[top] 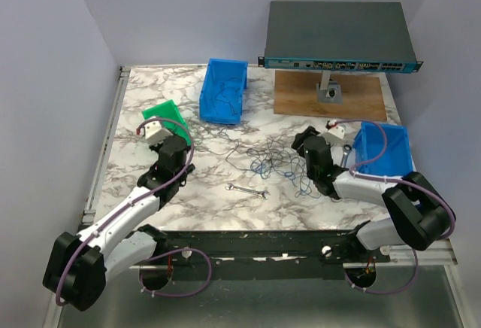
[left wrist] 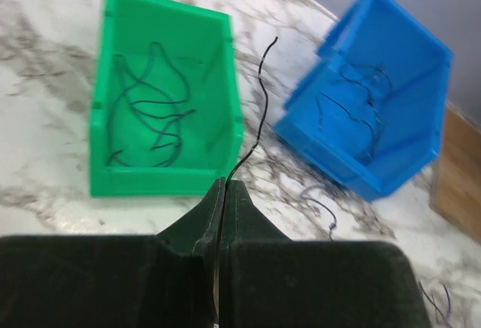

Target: Untangle the cables

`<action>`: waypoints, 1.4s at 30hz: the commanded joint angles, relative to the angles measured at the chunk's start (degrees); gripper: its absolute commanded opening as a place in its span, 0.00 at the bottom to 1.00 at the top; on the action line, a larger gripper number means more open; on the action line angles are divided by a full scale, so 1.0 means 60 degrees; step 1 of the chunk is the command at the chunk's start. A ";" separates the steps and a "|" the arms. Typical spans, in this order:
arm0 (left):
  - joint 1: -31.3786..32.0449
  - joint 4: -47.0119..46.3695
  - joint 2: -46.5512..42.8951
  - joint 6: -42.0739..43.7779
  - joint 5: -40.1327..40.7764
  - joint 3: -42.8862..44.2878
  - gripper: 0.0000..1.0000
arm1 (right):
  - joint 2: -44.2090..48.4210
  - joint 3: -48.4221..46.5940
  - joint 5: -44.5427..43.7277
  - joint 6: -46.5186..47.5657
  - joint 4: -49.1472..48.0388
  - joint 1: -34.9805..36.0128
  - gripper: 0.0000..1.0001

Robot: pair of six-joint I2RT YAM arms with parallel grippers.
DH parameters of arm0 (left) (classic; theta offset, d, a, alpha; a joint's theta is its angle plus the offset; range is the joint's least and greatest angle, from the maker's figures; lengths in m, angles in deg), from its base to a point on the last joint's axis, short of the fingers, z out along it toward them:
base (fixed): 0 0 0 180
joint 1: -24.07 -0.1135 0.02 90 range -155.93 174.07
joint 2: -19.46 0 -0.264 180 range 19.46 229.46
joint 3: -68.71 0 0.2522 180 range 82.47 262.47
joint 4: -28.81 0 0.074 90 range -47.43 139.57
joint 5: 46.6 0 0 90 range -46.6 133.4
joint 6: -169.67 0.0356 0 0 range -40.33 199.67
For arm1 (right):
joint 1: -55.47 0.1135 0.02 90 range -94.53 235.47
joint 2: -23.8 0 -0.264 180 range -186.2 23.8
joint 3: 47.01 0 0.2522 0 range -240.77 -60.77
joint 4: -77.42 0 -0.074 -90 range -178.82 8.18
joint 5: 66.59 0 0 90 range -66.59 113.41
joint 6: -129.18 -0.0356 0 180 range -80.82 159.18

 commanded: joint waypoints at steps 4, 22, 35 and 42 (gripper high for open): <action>0.0026 -0.3810 0.0555 0.2950 -0.5937 -0.0363 0.00 | -0.0016 0.0845 0.5172 0.2856 -0.4009 0.0079 0.75; 0.0359 -0.0964 0.1148 0.2630 -0.8828 0.2318 0.00 | -0.1478 -0.0285 1.1701 0.4416 -0.5320 0.1689 0.72; 0.0470 0.1396 0.2000 0.2524 -0.8295 0.3095 0.86 | -0.0563 0.0375 0.4874 0.3420 -0.4600 0.1722 0.01; 0.0553 0.3992 0.4509 0.1813 -0.8022 0.4249 0.89 | 0.0091 0.0860 0.1345 0.2548 -0.3809 0.1514 0.01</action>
